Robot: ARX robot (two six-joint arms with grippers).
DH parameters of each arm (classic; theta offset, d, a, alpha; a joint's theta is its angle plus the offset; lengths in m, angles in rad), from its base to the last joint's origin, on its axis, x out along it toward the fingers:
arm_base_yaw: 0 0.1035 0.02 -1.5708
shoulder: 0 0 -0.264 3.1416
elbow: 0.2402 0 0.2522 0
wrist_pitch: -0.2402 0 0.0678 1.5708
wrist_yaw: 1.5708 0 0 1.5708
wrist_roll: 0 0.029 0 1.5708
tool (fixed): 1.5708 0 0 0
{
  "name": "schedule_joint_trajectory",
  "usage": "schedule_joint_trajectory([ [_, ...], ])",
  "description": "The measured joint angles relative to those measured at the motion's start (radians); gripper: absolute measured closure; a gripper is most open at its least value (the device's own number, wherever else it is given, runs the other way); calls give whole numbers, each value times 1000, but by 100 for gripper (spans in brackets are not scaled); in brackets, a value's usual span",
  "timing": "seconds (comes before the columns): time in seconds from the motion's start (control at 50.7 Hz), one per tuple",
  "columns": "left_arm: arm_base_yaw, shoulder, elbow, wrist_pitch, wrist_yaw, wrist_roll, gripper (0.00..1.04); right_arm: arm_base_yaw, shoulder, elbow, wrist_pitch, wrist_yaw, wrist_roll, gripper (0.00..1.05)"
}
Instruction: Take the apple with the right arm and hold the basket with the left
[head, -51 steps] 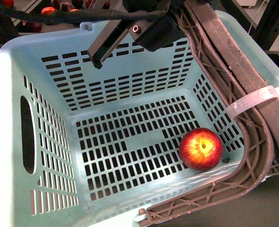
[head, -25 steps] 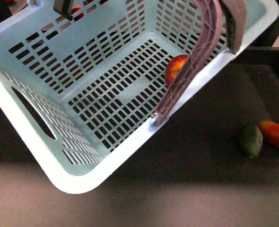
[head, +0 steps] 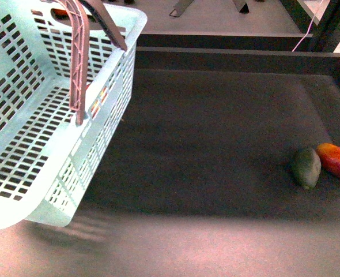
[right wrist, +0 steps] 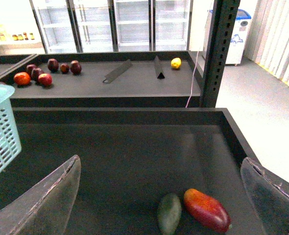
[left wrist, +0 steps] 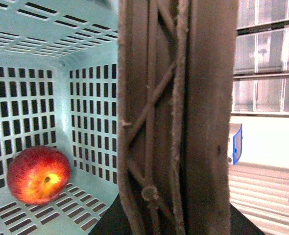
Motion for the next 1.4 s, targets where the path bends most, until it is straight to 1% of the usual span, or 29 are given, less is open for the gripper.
schedule_joint_trajectory([
  [0.217,17,50,-36,2,-23,-40,90,0,0,0,0,0,0,9],
  [0.394,30,54,-99,13,-63,-139,90,0,0,0,0,0,0,9],
  [0.67,57,55,-196,5,-87,-152,90,0,0,0,0,0,0,9],
  [1.045,50,48,-217,-29,-98,-158,90,0,0,0,0,0,0,9],
  [1.065,48,44,-219,-38,-98,-169,85,0,0,0,0,0,0,9],
  [1.104,47,37,-222,-52,-100,-180,80,0,0,0,0,0,0,9],
  [1.183,40,9,-225,-109,-111,-202,62,0,0,0,0,0,0,9],
  [1.4,11,-59,-202,-178,-120,-217,32,0,0,0,0,0,0,9],
])
